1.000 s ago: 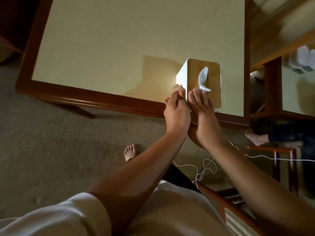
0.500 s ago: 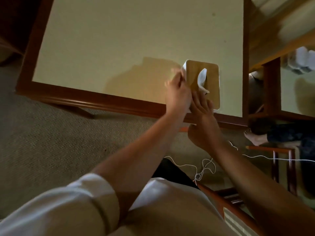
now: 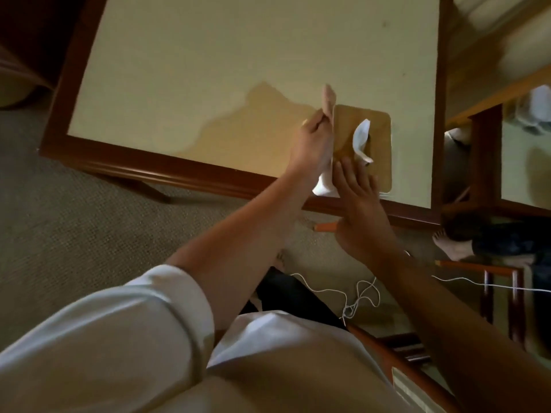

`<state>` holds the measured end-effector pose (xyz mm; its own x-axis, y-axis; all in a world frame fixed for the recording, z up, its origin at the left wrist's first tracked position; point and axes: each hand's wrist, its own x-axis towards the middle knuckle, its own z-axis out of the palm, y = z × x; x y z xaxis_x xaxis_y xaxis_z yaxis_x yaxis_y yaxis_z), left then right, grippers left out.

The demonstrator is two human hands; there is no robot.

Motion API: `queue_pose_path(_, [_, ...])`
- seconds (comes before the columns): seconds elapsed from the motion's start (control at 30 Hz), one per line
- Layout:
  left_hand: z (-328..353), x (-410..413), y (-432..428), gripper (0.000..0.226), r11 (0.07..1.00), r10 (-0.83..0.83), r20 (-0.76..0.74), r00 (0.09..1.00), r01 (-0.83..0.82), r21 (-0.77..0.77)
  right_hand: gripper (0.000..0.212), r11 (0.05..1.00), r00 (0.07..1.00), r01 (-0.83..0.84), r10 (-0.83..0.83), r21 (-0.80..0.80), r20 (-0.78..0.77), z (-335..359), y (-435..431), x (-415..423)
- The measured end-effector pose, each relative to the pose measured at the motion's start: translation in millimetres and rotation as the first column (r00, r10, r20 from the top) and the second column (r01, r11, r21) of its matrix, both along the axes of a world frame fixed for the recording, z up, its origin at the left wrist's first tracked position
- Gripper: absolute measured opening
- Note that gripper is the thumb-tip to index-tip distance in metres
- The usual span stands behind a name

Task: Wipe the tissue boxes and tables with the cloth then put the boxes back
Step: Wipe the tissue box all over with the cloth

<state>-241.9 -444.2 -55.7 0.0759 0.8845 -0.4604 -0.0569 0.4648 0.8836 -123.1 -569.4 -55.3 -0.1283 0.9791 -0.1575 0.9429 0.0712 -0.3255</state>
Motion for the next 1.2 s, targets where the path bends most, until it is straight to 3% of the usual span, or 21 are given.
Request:
queue_pose_path(0.1, [-3.8,-3.0,-45.9,0.044,0.998,-0.045,-0.173,0.984,0.036,-0.052,0.12,1.0,0.999,0.021,-0.02,-0.003,0.038,-6.6,2.4,4.9])
queue_pose_path(0.17, [18.2,-8.5,-86.8,0.032,0.993,-0.051,-0.079,0.996,0.042,-0.11,0.105,0.999,1.0,0.03,-0.03,0.025,0.002,-3.9,1.6,1.0])
queue_pose_path(0.27, [29.3,-2.5,-77.4,0.026,1.0,0.015,0.026,1.0,-0.015,0.0,0.081,1.0,1.0,0.01,-0.01,0.023,-0.012,-0.9,0.7,-2.6])
queue_pose_path(0.33, [17.6,4.9,-37.0,0.031,0.999,-0.003,-0.032,0.999,0.004,0.054,0.096,1.0,1.0,0.002,-0.002,-0.015,0.014,0.7,1.1,-2.1])
queue_pose_path(0.4, [2.1,5.2,-10.7,0.038,1.0,0.002,-0.068,0.998,-0.001,0.013,0.11,0.999,1.0,0.015,-0.015,-0.03,0.006,3.6,1.8,-1.0])
queue_pose_path(0.5, [-9.5,1.0,-47.9,0.045,0.999,-0.047,-0.157,0.987,0.044,-0.02,0.109,0.999,1.0,0.016,-0.016,-0.04,-0.002,8.9,2.0,-1.2])
queue_pose_path(0.6, [14.3,-0.8,-101.6,0.031,0.996,0.024,-0.01,1.0,-0.025,-0.091,0.099,1.0,1.0,0.006,-0.006,-0.006,0.016,2.7,1.2,-0.2])
queue_pose_path(0.67, [20.8,8.5,-84.6,0.026,0.993,0.111,0.089,0.99,-0.107,-0.048,0.082,1.0,1.0,0.009,-0.009,-0.004,0.021,2.1,2.6,-0.3])
queue_pose_path(0.73, [16.4,14.6,-38.8,0.031,0.997,0.081,0.042,0.996,-0.081,0.002,0.094,0.998,1.0,0.002,-0.001,-0.068,0.009,2.7,4.6,-0.2])
queue_pose_path(0.8, [6.5,12.9,-4.7,0.041,0.998,0.056,0.104,0.993,-0.054,-0.02,0.124,0.997,0.999,-0.006,0.01,-0.078,0.044,2.0,4.2,1.2])
queue_pose_path(0.87, [-5.3,12.2,-3.4,0.038,1.0,0.019,0.116,0.993,-0.016,-0.023,0.134,0.997,0.998,-0.009,0.013,-0.073,0.058,-0.6,3.3,4.0])
queue_pose_path(1.0, [-18.6,2.6,-60.9,0.051,0.997,-0.05,0.025,0.998,0.052,-0.062,0.109,0.997,1.0,0.017,-0.015,-0.073,0.023,9.3,2.8,-0.4])
queue_pose_path(1.1, [-13.8,-15.7,-100.7,0.035,0.997,-0.038,0.001,0.999,0.038,-0.061,0.099,0.998,1.0,-0.005,0.007,-0.07,0.027,16.4,0.4,-4.8])
queue_pose_path(1.2, [-19.5,-31.7,-105.3,0.03,0.989,0.046,0.081,0.996,-0.035,-0.143,0.081,0.999,1.0,-0.006,0.005,-0.041,-0.027,16.9,-1.1,-6.4])
